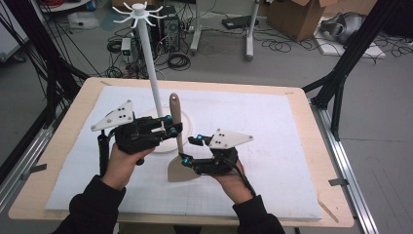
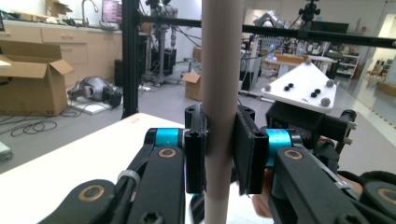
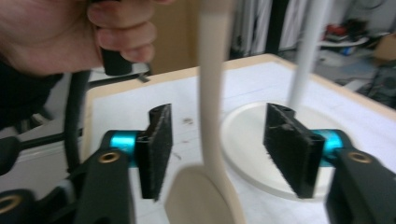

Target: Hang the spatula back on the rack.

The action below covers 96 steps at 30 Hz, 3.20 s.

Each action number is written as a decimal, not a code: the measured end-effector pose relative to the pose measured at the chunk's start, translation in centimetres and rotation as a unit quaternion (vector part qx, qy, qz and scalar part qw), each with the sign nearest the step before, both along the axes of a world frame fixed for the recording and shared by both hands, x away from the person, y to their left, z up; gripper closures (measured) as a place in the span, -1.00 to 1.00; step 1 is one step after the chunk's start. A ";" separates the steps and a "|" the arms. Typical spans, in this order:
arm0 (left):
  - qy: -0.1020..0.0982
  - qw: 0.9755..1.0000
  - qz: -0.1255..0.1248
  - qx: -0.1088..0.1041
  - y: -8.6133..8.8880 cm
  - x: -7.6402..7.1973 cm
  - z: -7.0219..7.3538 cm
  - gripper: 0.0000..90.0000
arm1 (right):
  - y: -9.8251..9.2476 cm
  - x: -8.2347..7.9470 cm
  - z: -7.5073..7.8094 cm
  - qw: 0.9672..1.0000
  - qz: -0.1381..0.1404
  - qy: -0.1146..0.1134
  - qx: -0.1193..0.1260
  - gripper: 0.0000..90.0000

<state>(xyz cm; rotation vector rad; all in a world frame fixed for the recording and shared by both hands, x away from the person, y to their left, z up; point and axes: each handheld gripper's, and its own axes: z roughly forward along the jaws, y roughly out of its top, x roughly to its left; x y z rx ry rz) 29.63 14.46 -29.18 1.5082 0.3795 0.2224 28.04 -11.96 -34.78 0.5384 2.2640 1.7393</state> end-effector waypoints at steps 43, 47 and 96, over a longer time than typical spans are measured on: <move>0.000 0.991 0.129 0.043 2.2 7.5 9.4 0.67 | -11.2 -0.8 0.0 0.985 -0.166 -0.052 -0.011 -0.53; 0.006 0.989 0.138 0.047 2.3 7.9 9.2 0.67 | -11.1 -0.9 -0.1 0.985 -0.163 -0.052 -0.014 -0.53; 0.020 0.981 0.182 0.060 10.9 -0.3 -10.8 -0.57 | -14.7 -0.2 -6.9 0.975 -0.211 0.033 -0.055 -0.60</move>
